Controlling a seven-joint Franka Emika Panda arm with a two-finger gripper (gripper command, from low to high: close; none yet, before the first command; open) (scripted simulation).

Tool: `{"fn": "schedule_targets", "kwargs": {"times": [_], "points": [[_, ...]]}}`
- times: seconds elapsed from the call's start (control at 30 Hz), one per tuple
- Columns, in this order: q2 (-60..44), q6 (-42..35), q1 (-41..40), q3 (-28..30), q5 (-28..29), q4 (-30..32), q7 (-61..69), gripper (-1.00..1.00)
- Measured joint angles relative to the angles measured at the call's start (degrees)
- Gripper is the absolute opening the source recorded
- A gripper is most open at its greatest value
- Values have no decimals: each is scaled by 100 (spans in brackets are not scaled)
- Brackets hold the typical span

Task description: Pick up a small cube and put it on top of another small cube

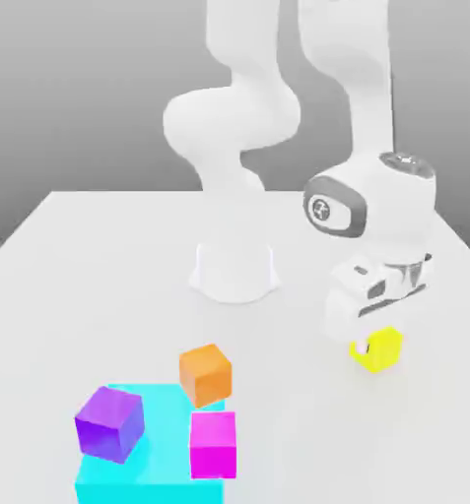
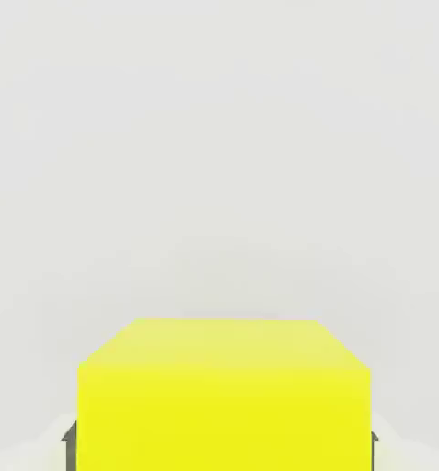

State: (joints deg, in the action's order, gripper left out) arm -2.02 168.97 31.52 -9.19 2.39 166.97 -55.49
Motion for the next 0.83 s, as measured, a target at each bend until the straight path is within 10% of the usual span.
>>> {"fn": "schedule_targets", "kwargs": {"times": [0.57, 0.7, 0.73, 0.83], "points": [[252, -3142, -2532, 1537, -269, -2890, 2373, -100], [-283, -2757, -2912, 1448, -345, -3035, 2639, -100], [-429, -2578, -2895, 1434, -362, -3002, 2659, 100], [-429, -2578, -2894, 1434, -362, -3002, 2659, 100]]}}
